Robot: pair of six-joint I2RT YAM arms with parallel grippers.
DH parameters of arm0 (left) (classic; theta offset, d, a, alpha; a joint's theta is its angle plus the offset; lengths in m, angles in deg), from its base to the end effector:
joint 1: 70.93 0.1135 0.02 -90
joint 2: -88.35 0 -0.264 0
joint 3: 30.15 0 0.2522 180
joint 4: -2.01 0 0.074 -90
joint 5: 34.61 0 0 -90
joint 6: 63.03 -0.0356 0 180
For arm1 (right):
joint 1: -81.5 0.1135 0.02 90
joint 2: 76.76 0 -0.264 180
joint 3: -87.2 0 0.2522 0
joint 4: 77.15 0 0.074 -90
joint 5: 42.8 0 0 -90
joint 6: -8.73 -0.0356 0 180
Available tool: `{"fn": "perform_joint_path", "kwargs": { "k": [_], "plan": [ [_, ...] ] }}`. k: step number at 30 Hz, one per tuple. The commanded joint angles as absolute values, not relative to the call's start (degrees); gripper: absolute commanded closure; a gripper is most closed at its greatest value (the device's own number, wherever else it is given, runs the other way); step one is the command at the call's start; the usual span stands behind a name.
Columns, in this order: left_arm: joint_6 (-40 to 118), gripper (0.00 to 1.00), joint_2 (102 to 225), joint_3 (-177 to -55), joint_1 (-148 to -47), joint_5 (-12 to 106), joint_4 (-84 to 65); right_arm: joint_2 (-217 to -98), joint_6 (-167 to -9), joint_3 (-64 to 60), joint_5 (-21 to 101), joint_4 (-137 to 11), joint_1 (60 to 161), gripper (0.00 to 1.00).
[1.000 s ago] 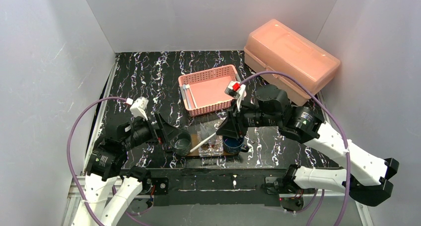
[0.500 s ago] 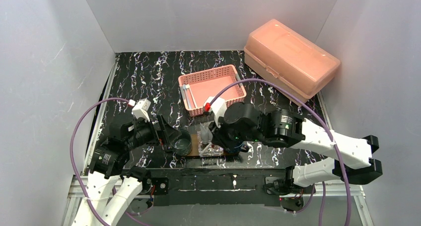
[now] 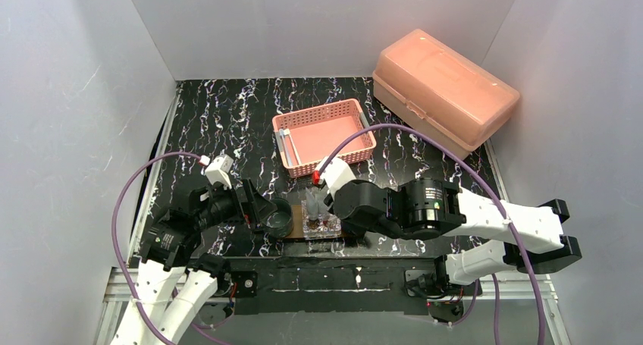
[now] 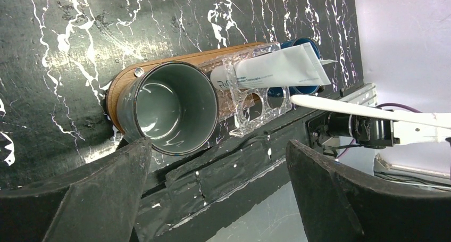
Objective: Prepare toiletry sets of a toothbrush and toothpaste on the tray
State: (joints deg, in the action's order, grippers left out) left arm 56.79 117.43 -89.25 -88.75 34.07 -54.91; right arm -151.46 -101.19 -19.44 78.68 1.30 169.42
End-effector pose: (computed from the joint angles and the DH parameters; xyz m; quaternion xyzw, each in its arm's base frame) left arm 0.0943 -0.0439 0.3195 0.0087 0.8430 -0.3519 0.4067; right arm 0.0272 0.2353 0.4259 -0.4166 0.7974 0.1398 0.4136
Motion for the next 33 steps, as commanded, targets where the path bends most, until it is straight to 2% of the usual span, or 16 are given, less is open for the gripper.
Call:
{"fn": "perform_joint_path", "kwargs": {
  "k": [1, 33],
  "plan": [
    [55.1, 0.03, 117.1, -89.5, -88.8, 34.9, -55.3, -148.9, -102.9, -18.3, 83.9, 0.7, 170.0, 0.99],
    [53.9, 0.02, 117.5, -88.1, -88.7, 35.1, -54.0, -144.8, -102.1, -1.9, 83.1, -17.8, 170.0, 0.99]
  ]
}}
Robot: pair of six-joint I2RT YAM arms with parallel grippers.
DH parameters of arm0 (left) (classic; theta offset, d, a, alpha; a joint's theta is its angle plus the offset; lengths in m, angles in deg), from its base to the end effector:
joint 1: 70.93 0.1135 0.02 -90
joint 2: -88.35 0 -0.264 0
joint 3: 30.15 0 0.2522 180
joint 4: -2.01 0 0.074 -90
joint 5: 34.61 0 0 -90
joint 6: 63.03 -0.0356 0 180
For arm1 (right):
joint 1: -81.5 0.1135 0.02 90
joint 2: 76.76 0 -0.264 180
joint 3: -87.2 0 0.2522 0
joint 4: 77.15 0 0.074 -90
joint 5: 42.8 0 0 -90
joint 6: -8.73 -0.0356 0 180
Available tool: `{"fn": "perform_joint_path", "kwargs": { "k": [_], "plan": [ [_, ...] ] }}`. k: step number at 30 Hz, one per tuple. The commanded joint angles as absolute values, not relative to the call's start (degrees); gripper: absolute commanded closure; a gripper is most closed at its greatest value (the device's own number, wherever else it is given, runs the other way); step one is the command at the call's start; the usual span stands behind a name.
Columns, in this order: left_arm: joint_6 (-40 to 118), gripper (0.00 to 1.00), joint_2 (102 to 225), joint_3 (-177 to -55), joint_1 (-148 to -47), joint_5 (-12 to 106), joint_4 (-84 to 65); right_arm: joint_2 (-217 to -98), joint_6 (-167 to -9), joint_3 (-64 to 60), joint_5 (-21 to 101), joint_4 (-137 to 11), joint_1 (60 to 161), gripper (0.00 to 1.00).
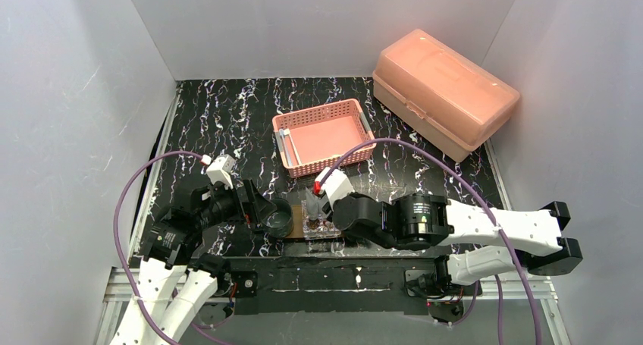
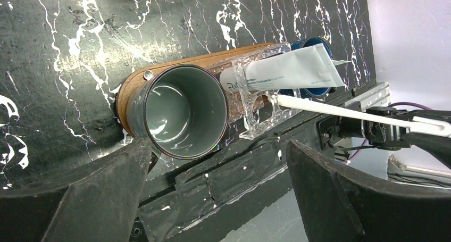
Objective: Prepare toiletry sets of a toothbrush and toothpaste on the tray
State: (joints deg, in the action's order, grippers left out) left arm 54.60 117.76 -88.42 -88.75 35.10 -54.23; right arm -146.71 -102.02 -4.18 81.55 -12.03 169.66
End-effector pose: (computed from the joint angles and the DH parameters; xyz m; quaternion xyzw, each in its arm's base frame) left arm 0.0974 -0.0443 0.3155 0.0193 0.8458 -0.3364 0.4137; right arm 0.0278 0.2382 0.3822 -0.3909 0.7952 0.1478 0.4393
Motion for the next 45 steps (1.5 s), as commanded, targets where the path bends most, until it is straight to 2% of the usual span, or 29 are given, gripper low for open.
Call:
{"fn": "perform_joint_path", "kwargs": {
  "k": [1, 15, 45],
  "plan": [
    [53.9, 0.02, 117.5, -88.1, -88.8, 35.0, -54.0, -144.7, -102.3, -1.2, 83.3, -18.4, 170.0, 0.99],
    [54.0, 0.02, 117.4, -87.9, -88.7, 34.7, -53.8, -140.0, -105.5, 10.1, 86.6, -28.4, 169.9, 0.99],
    [53.9, 0.02, 117.9, -87.6, -88.8, 34.4, -53.6, -135.0, -107.0, 25.8, 91.2, -42.6, 169.9, 0.99]
  ]
}}
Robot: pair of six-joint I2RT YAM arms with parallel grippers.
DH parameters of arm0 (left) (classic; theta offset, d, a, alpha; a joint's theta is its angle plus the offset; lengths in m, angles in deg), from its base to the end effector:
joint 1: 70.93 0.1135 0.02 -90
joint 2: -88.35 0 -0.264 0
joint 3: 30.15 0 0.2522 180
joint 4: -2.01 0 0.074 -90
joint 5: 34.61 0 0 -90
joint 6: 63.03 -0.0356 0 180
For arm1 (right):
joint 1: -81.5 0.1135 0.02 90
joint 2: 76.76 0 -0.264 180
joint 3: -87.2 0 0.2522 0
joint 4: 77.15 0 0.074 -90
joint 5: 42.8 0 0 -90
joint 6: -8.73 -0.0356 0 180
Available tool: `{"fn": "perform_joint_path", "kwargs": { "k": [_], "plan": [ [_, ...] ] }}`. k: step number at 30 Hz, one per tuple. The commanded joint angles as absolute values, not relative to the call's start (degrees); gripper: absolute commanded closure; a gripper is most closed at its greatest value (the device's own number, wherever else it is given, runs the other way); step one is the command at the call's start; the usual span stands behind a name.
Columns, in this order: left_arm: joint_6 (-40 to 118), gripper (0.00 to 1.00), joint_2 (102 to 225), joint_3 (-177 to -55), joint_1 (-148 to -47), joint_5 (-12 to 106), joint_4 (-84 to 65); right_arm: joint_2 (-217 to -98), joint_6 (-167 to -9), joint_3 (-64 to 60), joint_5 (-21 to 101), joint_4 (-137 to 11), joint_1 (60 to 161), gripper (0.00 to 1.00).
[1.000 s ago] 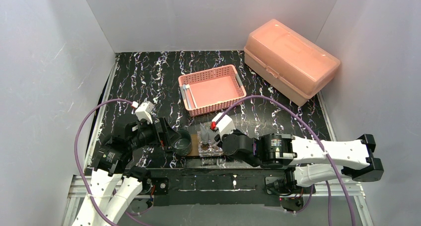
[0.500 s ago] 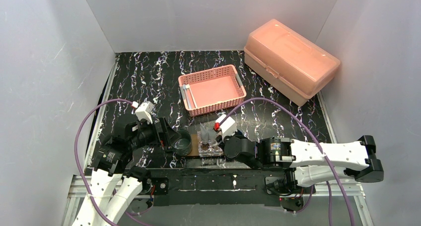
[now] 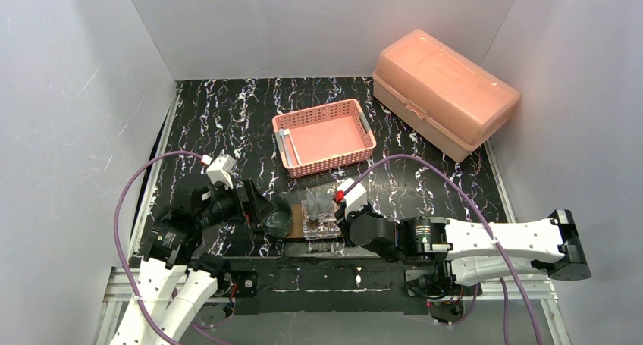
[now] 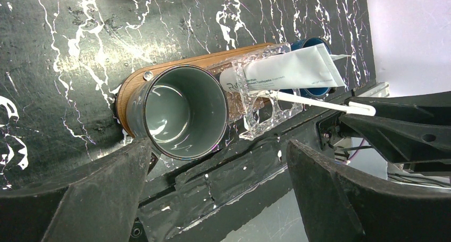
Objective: Prepare toiletry sets of a toothbrush and toothpaste on the tray
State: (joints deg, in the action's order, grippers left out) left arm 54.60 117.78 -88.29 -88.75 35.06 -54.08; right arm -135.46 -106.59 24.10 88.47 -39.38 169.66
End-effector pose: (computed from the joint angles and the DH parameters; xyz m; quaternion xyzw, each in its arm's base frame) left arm 0.0977 -0.0444 0.3150 0.0195 0.8457 -0.3367 0.4136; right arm 0.0305 0.2176 0.3030 -0.2868 0.7902 0.2010 0.5029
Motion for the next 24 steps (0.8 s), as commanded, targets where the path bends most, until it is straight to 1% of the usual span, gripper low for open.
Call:
{"fn": "perform_joint_path", "kwargs": {
  "k": [1, 5, 8, 11, 16, 24],
  "plan": [
    [53.9, 0.02, 117.8, -87.7, -88.7, 34.4, -53.6, -134.9, -107.0, 25.9, 91.2, -42.6, 169.9, 0.99],
    [53.9, 0.02, 117.9, -87.7, -88.7, 34.4, -53.5, -134.4, -107.0, 26.1, 91.0, -42.6, 169.9, 0.99],
    [53.9, 0.02, 117.9, -87.7, -88.8, 34.4, -53.5, -134.2, -106.9, 26.5, 90.8, -42.8, 169.9, 0.93],
    [53.9, 0.02, 117.9, -87.6, -88.8, 34.4, -53.5, -134.1, -106.9, 26.5, 90.4, -42.6, 169.9, 0.84],
    [53.9, 0.02, 117.9, -87.6, -88.8, 34.3, -53.5, -133.4, -106.9, 26.6, 89.8, -42.8, 169.9, 0.72],
    [53.9, 0.02, 117.9, -87.5, -88.8, 34.1, -53.4, -132.3, -106.7, 25.9, 89.5, -42.9, 169.9, 0.66]
  ]
}}
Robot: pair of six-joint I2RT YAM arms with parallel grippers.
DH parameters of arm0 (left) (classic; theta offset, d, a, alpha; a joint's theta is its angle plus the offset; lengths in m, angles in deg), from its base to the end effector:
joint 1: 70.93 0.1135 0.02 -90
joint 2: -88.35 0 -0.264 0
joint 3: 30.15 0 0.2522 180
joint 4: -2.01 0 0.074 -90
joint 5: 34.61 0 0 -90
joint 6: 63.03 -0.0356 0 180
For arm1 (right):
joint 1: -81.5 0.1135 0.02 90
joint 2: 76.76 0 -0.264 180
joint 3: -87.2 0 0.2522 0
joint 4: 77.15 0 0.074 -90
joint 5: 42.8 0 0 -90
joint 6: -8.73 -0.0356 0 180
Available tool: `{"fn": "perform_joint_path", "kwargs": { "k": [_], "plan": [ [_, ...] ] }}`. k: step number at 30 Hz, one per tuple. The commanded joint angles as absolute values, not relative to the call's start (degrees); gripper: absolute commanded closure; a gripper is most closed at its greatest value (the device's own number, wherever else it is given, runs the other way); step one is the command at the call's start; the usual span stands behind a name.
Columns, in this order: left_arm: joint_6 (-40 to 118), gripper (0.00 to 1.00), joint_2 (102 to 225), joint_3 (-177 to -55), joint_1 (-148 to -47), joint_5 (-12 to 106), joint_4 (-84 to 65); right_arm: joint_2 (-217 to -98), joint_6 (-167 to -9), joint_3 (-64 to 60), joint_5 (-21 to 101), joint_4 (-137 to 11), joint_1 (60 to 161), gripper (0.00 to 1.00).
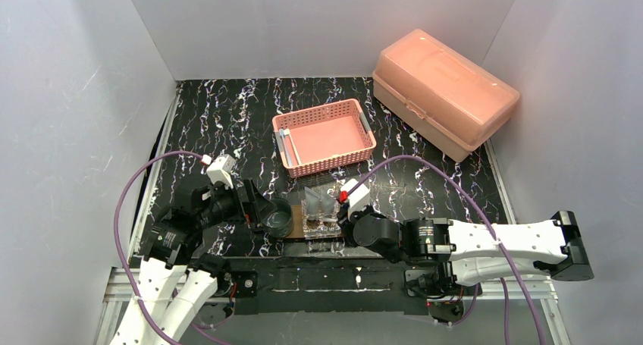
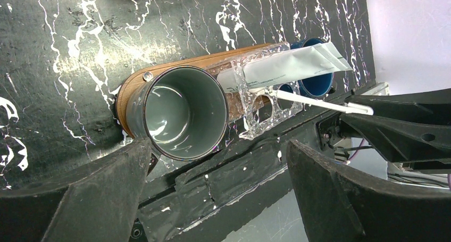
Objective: Prepare toiletry sets of a toothbrush and toothpaste on the tray
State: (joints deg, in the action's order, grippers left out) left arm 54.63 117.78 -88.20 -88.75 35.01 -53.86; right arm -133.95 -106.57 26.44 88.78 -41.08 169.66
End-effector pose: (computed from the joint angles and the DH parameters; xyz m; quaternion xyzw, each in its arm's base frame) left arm 0.0980 -0.0445 0.3149 0.0197 0.8451 -0.3374 0.4142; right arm 0.0305 0.2127 0.2970 -0.2817 0.7884 0.2053 0.5069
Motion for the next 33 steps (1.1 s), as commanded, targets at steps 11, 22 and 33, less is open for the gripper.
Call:
{"fn": "perform_joint_path", "kwargs": {
  "k": [11, 22, 33],
  "plan": [
    [53.9, 0.02, 117.9, -87.5, -88.8, 33.8, -53.3, -132.0, -105.7, 24.6, 90.1, -42.8, 169.9, 0.62],
    [53.4, 0.02, 121.0, -88.7, -88.8, 32.9, -53.0, -133.0, -102.0, 18.5, 93.0, -40.2, 169.9, 0.58],
    [52.1, 0.02, 123.4, -89.6, -88.8, 34.5, -53.0, -140.9, -93.4, 5.2, 95.1, -37.0, 168.5, 0.49]
  ]
}}
